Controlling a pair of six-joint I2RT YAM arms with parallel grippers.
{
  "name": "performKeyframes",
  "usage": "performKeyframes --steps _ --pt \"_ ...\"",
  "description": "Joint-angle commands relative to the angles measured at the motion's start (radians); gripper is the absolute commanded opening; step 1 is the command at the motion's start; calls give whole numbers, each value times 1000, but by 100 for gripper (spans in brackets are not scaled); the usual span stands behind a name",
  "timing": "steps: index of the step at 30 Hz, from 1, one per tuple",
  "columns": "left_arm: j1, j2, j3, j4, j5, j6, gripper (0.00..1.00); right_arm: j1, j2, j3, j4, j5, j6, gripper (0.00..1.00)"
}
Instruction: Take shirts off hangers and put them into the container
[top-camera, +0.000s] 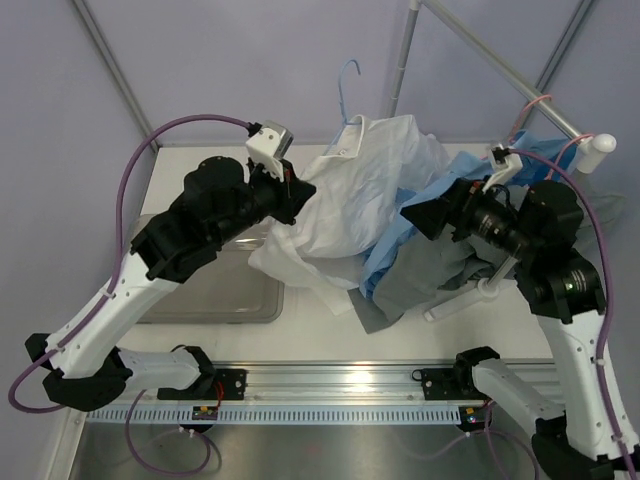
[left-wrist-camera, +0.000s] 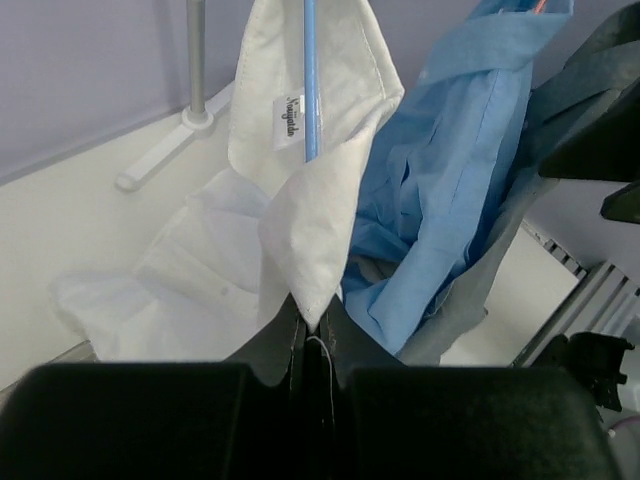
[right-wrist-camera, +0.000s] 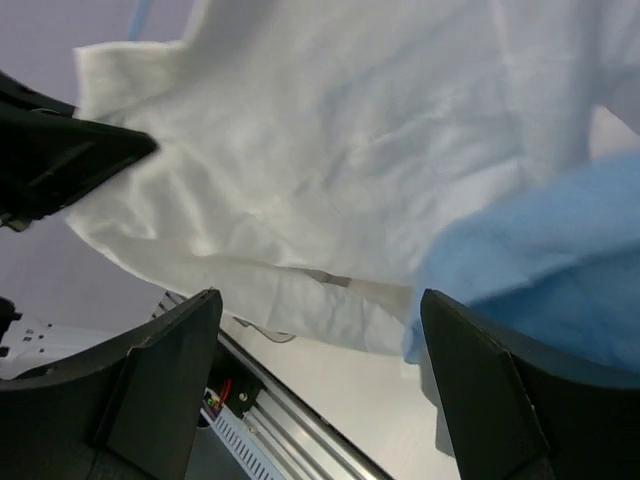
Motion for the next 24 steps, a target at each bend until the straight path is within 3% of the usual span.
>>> performKeyframes --steps 1,6,12,15,19,24 --pt "-3 8 -6 -47 34 -19 0 188 114 164 55 160 -18 91" --pt "-3 24 -2 -97 27 -7 0 355 233 322 53 308 -40 93" --pt "-4 0 -19 -125 62 -10 0 360 339 396 79 357 -115 92" --pt "-3 -14 -25 -125 97 -16 0 360 410 422 101 356 -142 87" --pt "-3 -34 -32 -119 158 -26 0 369 488 468 142 336 -170 72" --pt "-4 -48 -28 -116 223 -38 0 392 542 496 165 351 -196 70"
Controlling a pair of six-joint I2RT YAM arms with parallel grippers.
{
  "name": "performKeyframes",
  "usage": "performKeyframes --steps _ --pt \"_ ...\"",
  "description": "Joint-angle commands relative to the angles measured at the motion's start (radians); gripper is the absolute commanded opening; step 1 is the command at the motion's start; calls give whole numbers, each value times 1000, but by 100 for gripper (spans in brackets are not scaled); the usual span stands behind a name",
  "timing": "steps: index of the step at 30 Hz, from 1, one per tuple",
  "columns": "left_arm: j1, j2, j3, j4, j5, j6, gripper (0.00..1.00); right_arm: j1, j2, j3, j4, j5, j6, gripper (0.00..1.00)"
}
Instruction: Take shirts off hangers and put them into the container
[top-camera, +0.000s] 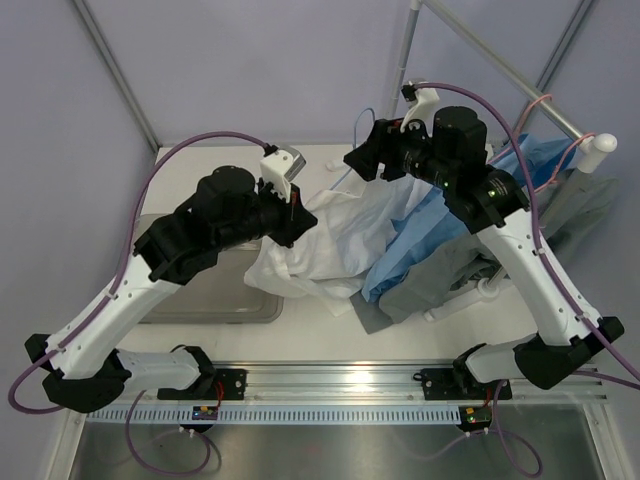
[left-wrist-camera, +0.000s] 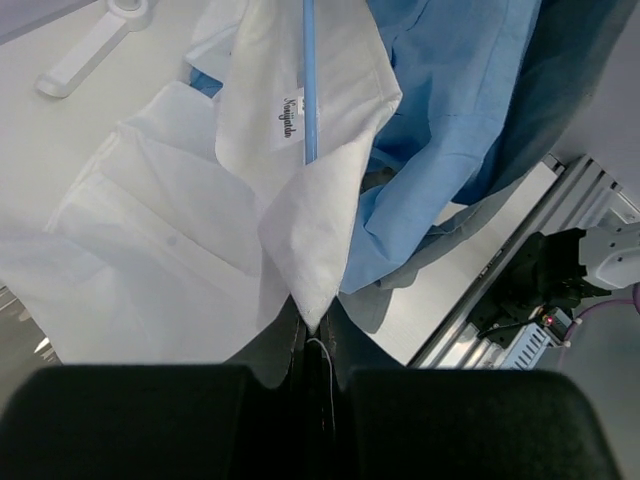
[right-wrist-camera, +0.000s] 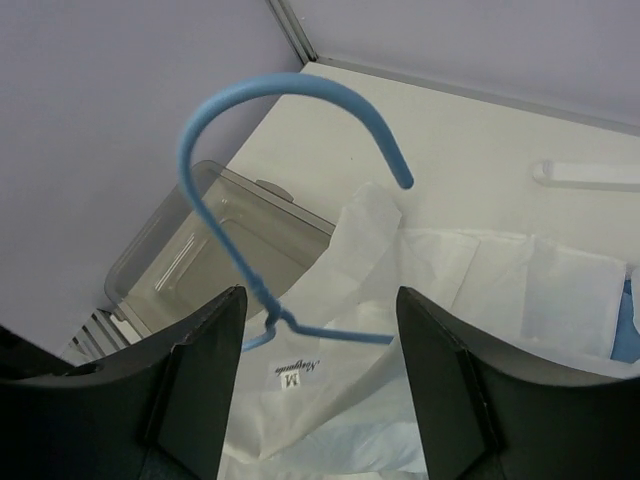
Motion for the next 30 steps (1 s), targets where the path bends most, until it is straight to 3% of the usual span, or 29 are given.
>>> performKeyframes --steps 1,7,9,10,24,30 --pt "-3 -35 16 54 95 -16 0 23 8 71 59 33 -50 70" --pt "-4 -26 19 53 118 -20 0 35 28 83 59 45 -70 60" --pt "-3 -22 19 51 115 -18 0 37 33 84 48 41 -69 46" --pt "-3 -20 19 51 113 -18 0 38 30 81 50 41 -67 45" --pt "-4 8 45 54 90 -23 0 66 -85 -60 80 76 -61 53" --pt "-4 9 50 62 108 -29 0 66 -89 -63 74 79 -69 46"
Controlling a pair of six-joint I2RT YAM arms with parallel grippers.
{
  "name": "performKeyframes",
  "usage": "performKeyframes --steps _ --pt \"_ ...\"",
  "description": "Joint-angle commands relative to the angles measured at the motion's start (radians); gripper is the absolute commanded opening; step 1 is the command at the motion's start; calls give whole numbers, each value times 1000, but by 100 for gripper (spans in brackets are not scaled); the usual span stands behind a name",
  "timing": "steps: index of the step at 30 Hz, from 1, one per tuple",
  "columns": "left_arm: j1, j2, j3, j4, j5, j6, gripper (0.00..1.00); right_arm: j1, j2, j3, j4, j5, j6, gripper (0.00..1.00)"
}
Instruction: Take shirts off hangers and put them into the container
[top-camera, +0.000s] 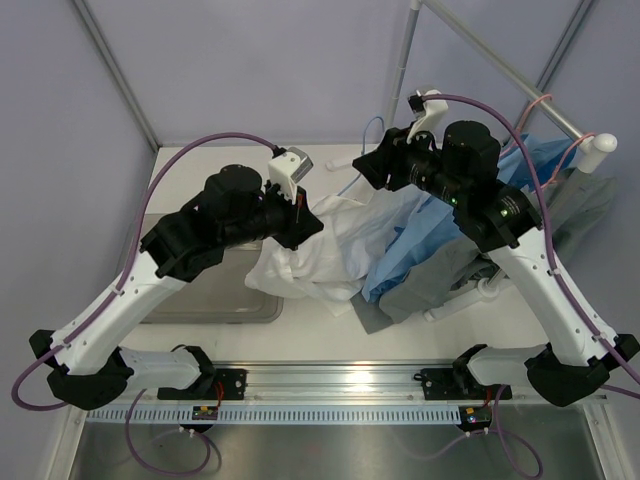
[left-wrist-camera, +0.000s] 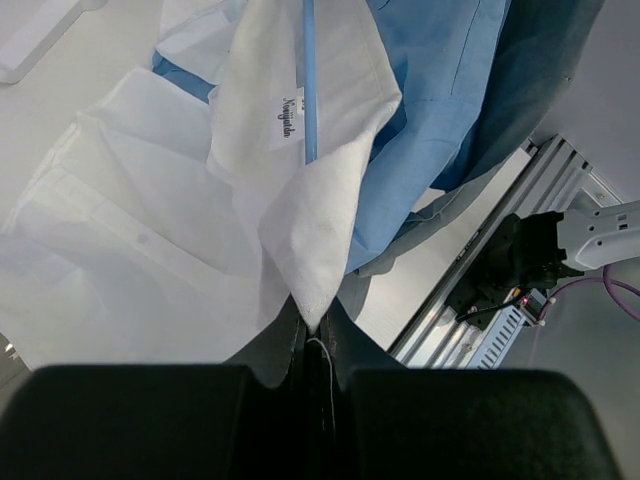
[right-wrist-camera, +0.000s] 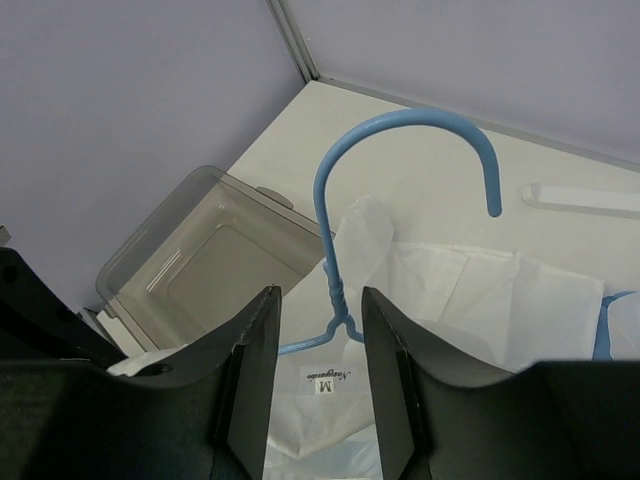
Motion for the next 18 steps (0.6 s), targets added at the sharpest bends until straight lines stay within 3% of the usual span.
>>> performKeyframes --steps 1,9,10,11,12,14,15,18 --pt "-4 -12 44 74 47 -10 0 11 4 11 42 20 -17 46" --pt "-3 -31 53 72 68 -10 0 11 32 1 81 0 -7 45" --pt "-3 -31 52 72 76 -10 0 11 33 1 80 1 -7 40" --pt "-3 -29 53 72 79 -10 0 11 36 4 77 0 -7 25" --pt "-4 -31 49 74 79 -11 0 11 38 5 72 13 -1 3" --pt "-3 -31 44 74 77 -11 1 12 27 -13 80 17 0 0" --pt "-4 -34 35 72 70 -14 19 15 17 -25 91 64 4 0" --pt "-3 -44 12 46 -10 -19 43 18 -14 -9 68 130 7 0"
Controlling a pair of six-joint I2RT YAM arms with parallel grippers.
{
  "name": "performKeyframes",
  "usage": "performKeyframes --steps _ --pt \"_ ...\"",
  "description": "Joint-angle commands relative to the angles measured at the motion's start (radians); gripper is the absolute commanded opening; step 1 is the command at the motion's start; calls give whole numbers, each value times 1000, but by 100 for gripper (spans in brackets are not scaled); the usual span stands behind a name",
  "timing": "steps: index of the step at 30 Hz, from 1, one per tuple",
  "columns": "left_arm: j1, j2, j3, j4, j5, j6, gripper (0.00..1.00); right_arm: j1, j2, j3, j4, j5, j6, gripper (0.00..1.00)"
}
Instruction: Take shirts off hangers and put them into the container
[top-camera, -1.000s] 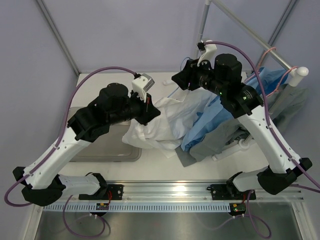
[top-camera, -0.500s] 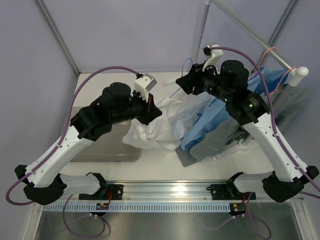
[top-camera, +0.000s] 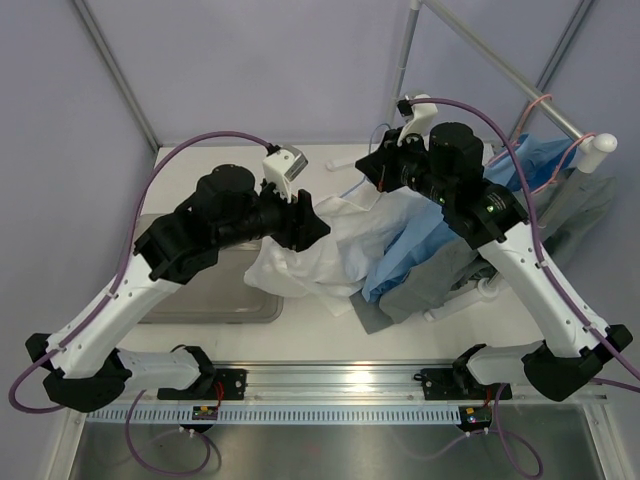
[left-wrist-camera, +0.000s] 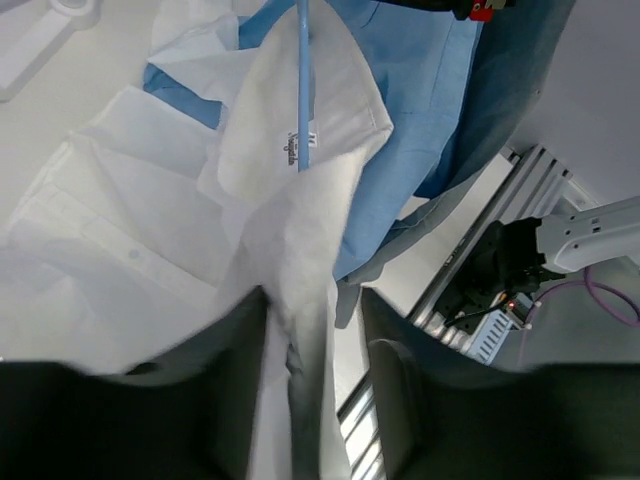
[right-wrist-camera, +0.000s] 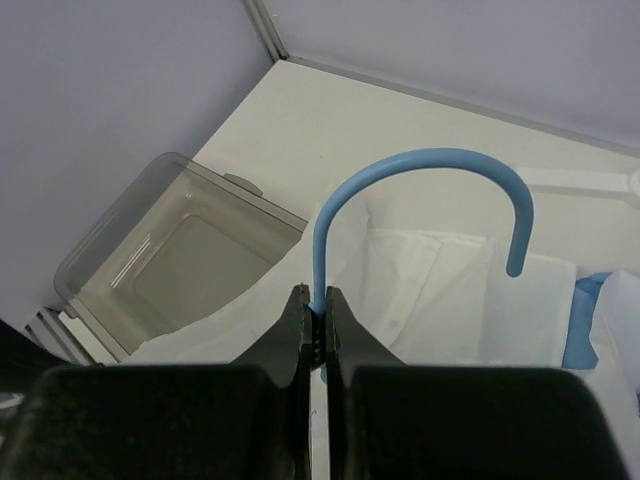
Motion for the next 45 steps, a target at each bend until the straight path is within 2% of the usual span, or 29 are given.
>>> performKeyframes --steps 1,6,13,17,19,20,21,24,30,35,38,41,45 --pt "-3 -43 -10 14 -59 -12 56 10 -40 37 38 95 33 0" --pt "-4 -86 -70 -11 -53 -41 68 9 -9 169 -79 160 -2 0" --pt "-4 -164 -148 -51 -111 -51 68 9 -22 206 -111 191 -33 0" --pt "-6 -176 -167 -54 -124 -56 49 9 -31 210 -132 221 -47 0" --pt "-6 -183 -170 -49 -150 -61 33 9 -35 210 -146 243 -55 0" --pt "-4 -183 -173 -43 -150 -61 24 10 -38 210 -151 256 -62 0" --pt "-4 -186 -176 -34 -154 -62 0 9 -43 209 -152 263 -64 0" --pt "-4 -218 -193 -5 -200 -73 0 9 -58 201 -163 312 -61 0" --pt "-4 -420 -283 75 -513 -123 0 9 -80 201 -229 627 -32 0" --pt "-6 -554 -352 119 -660 -145 0 3 -103 144 -246 827 46 0" --pt "-4 -583 -371 125 -659 -150 0 -33 -120 124 -258 840 141 0" --pt "-4 -565 -391 132 -595 -154 0 -60 -137 124 -257 809 229 0" --pt "-6 -580 -478 220 -492 -165 0 -94 -121 158 -260 752 283 0"
